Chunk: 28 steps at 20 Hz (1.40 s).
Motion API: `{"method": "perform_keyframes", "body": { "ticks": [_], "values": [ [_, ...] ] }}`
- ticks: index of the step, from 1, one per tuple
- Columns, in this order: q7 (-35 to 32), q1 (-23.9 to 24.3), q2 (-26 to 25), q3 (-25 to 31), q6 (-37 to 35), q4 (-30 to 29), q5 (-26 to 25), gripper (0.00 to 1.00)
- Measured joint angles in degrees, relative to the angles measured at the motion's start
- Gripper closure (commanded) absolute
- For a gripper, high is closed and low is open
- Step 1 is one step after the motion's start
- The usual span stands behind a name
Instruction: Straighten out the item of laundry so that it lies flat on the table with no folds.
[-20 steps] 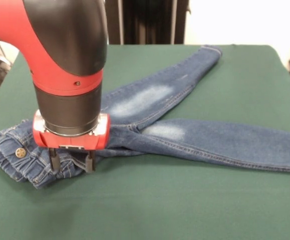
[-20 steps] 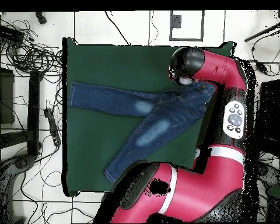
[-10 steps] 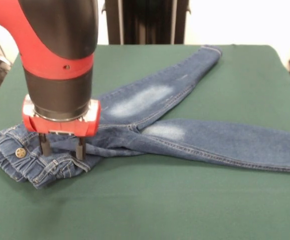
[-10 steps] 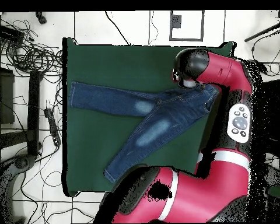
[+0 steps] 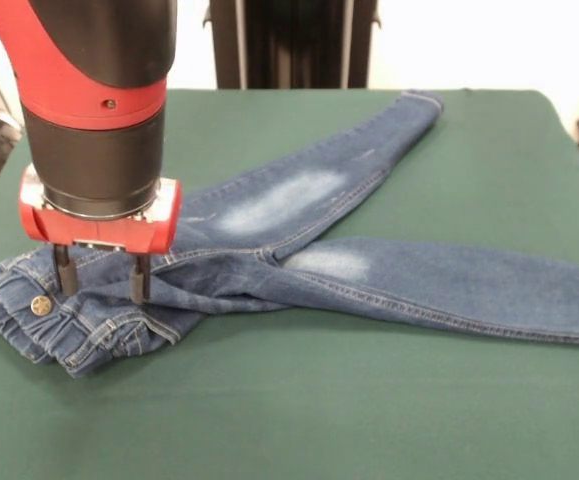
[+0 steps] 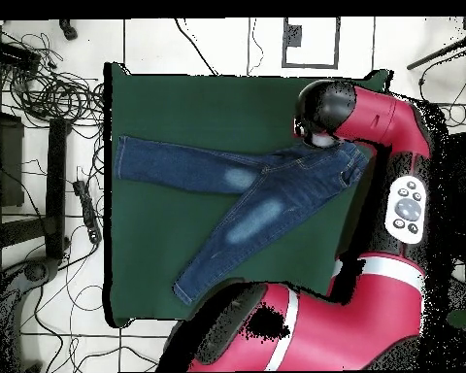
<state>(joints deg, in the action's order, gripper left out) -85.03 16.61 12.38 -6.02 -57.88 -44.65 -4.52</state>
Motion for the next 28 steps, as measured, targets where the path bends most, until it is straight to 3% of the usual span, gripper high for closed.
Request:
{"method": "perform_keyframes", "body": {
  "ticks": [28],
  "values": [
    [0.0,0.0,-0.9,-0.9,3.1,-3.4,0.0,0.0]
  ]
}}
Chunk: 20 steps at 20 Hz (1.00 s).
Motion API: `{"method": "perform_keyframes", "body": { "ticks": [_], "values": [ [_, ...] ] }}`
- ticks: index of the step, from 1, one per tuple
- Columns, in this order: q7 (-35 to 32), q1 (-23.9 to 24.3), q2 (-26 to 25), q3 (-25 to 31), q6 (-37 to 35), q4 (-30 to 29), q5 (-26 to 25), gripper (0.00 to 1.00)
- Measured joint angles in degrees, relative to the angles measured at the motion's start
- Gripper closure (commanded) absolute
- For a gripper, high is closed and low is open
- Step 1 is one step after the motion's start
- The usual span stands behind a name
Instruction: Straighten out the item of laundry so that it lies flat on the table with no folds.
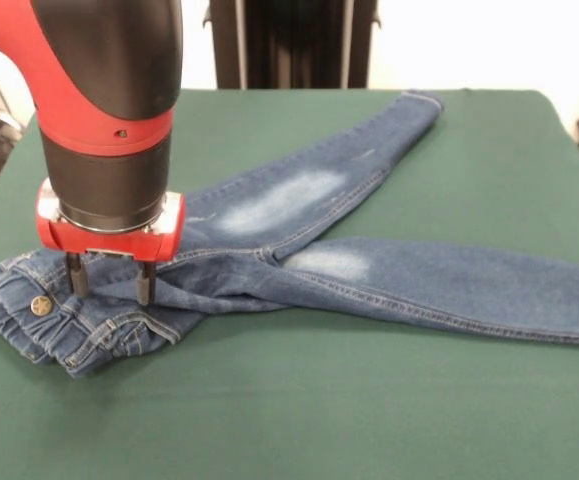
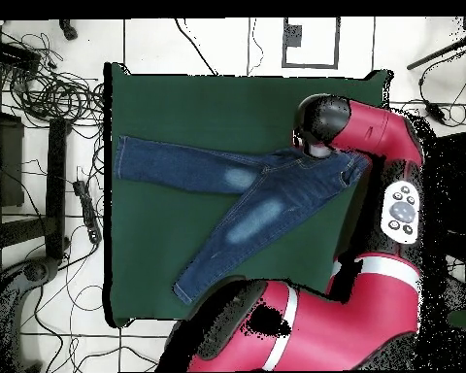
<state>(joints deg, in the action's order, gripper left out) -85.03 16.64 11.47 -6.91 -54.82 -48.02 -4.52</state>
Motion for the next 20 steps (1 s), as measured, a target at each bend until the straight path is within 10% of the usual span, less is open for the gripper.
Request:
{"method": "perform_keyframes", "body": {
  "ticks": [20],
  "values": [
    [0.0,0.0,-1.4,-0.1,6.4,-0.8,-0.2,0.0]
  ]
}}
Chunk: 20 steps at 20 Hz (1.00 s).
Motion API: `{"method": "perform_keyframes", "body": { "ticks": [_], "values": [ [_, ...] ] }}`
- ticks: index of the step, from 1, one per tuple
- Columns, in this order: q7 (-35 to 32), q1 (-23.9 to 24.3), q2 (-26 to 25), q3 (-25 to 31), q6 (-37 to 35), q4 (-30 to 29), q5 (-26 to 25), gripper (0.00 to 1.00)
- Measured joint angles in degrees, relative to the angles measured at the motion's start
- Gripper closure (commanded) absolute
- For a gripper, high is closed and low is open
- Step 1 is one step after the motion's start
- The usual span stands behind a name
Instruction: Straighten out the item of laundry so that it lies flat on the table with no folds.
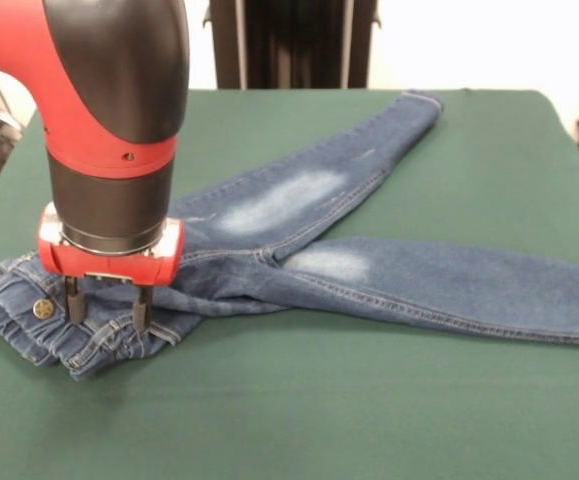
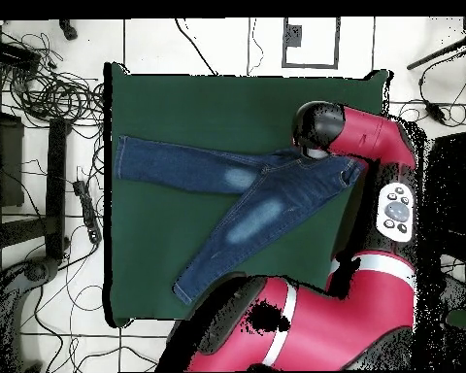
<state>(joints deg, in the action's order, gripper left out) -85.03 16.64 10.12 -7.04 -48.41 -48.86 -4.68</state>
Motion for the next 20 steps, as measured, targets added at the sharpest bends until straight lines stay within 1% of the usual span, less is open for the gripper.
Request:
{"method": "perform_keyframes", "body": {
  "ticks": [13,20],
  "values": [
    [0.0,0.0,-0.3,0.0,0.0,0.1,0.0,0.0],
    [0.0,0.2,-2.3,-0.1,1.2,0.8,-0.1,0.0]
  ]
}}
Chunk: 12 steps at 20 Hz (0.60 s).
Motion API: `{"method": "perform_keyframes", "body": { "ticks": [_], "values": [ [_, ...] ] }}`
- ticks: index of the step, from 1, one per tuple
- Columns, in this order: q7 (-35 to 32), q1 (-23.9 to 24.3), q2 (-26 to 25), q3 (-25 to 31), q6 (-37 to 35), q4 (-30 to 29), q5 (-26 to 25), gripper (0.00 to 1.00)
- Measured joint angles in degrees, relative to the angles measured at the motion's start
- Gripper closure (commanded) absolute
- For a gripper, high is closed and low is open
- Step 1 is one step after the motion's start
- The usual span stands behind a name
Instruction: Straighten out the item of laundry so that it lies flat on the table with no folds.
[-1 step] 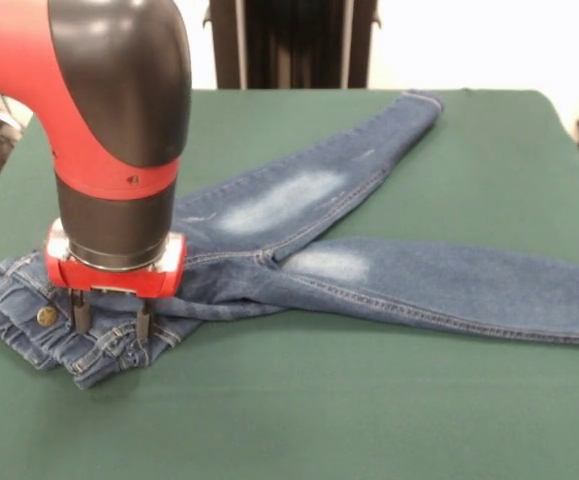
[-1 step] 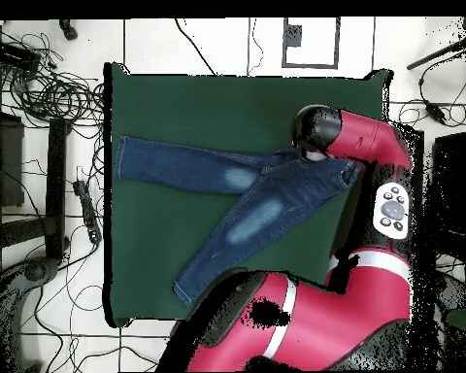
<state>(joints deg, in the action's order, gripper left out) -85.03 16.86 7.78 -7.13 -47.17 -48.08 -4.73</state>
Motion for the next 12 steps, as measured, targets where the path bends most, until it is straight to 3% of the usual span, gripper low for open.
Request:
{"method": "perform_keyframes", "body": {
  "ticks": [2,3,12],
  "values": [
    [0.0,0.0,-0.3,0.0,0.6,0.2,0.0,0.0],
    [0.0,0.0,-0.5,0.0,0.8,0.2,0.0,1.0],
    [0.0,0.2,-0.9,0.0,2.7,0.3,0.0,1.0]
  ]
}}
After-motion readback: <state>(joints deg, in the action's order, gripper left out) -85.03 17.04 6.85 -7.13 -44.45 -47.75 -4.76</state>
